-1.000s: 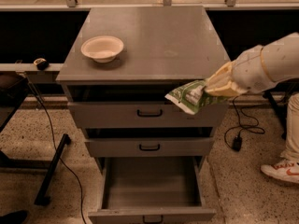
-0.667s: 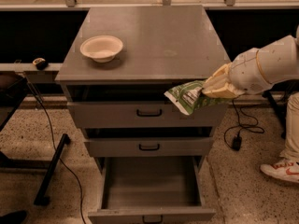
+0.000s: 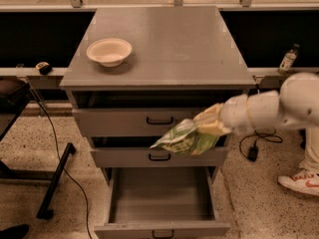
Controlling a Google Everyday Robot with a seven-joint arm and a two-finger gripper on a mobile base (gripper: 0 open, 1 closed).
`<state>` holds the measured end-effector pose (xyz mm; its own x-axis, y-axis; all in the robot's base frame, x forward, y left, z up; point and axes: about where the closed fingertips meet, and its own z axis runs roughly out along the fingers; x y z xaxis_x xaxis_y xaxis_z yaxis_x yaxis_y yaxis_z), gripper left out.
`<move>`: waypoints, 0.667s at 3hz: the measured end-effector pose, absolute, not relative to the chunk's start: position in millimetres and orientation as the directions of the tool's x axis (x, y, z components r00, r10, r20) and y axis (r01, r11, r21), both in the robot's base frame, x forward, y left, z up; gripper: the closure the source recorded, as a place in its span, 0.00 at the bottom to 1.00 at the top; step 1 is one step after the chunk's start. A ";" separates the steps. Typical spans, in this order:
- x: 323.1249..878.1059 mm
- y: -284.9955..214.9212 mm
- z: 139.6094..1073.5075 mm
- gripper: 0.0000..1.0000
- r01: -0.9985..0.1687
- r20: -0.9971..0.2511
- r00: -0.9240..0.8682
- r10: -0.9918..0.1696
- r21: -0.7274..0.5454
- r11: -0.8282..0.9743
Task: Place green jalapeno chip bag into bottom drawer
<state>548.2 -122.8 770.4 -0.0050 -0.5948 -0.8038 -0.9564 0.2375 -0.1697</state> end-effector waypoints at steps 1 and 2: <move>515.3 -89.4 653.1 1.00 -0.956 -0.848 -0.124 -0.515 -0.036 0.290; 512.5 -86.8 651.6 1.00 -0.958 -0.845 -0.126 -0.520 -0.033 0.285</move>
Offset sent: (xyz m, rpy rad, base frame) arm -0.0230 0.0242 -0.0874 0.0779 0.0798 -0.0376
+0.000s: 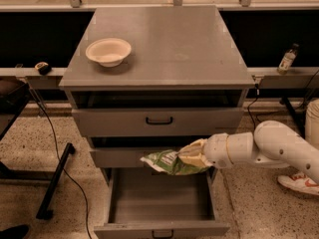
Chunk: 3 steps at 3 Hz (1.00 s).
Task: Place green jalapeno chip bag into bottom drawer
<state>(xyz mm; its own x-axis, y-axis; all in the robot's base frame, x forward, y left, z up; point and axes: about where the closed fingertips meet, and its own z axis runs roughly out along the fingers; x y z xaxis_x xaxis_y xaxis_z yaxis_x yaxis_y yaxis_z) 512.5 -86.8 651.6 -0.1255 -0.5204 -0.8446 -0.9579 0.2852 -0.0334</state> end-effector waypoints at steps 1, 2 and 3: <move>515.6 -86.4 636.2 1.00 -0.956 -0.842 -0.170 -0.512 0.014 0.294; 520.2 -97.4 534.7 1.00 -0.902 -0.816 -0.359 -0.454 0.178 0.394; 509.2 -99.7 445.2 1.00 -0.850 -0.821 -0.430 -0.376 0.227 0.475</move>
Offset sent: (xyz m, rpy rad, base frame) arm 0.0222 -0.0312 -0.2424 0.1146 0.4061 -0.2783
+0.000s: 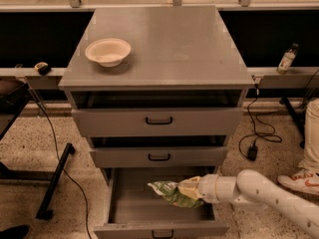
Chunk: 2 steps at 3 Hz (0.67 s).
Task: Place green jalapeno chip bag into bottom drawer
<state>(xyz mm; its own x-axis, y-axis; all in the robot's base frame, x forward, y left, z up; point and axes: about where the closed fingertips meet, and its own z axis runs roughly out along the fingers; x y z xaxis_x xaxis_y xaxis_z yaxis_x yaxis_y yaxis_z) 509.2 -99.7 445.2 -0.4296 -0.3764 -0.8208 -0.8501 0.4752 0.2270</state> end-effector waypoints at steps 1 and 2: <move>496.4 -92.9 380.9 1.00 -0.828 -0.813 -0.459 -0.358 0.245 0.504; 489.4 -80.6 337.7 1.00 -0.814 -0.814 -0.484 -0.321 0.285 0.506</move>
Offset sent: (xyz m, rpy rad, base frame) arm -0.0270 0.0301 -0.1591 0.0882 0.0780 -0.0716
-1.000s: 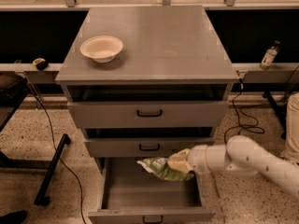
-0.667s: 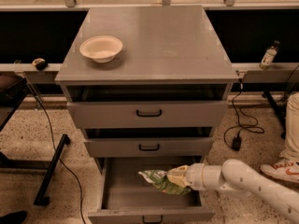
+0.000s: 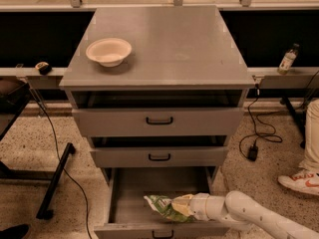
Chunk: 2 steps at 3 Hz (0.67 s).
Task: Place green jalapeno chip bag into bottom drawer
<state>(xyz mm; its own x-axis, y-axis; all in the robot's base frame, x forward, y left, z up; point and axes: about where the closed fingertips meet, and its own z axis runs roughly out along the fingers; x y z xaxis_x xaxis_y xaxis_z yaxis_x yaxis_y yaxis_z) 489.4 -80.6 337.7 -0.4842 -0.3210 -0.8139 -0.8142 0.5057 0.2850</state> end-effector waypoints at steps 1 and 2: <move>489.3 -70.3 309.5 1.00 -0.812 -0.814 -0.496 -0.302 0.310 0.495; 495.1 -62.6 293.0 0.82 -0.812 -0.814 -0.502 -0.292 0.328 0.483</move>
Offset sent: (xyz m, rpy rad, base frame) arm 0.0148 0.0229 -0.0646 0.0593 0.0373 0.0142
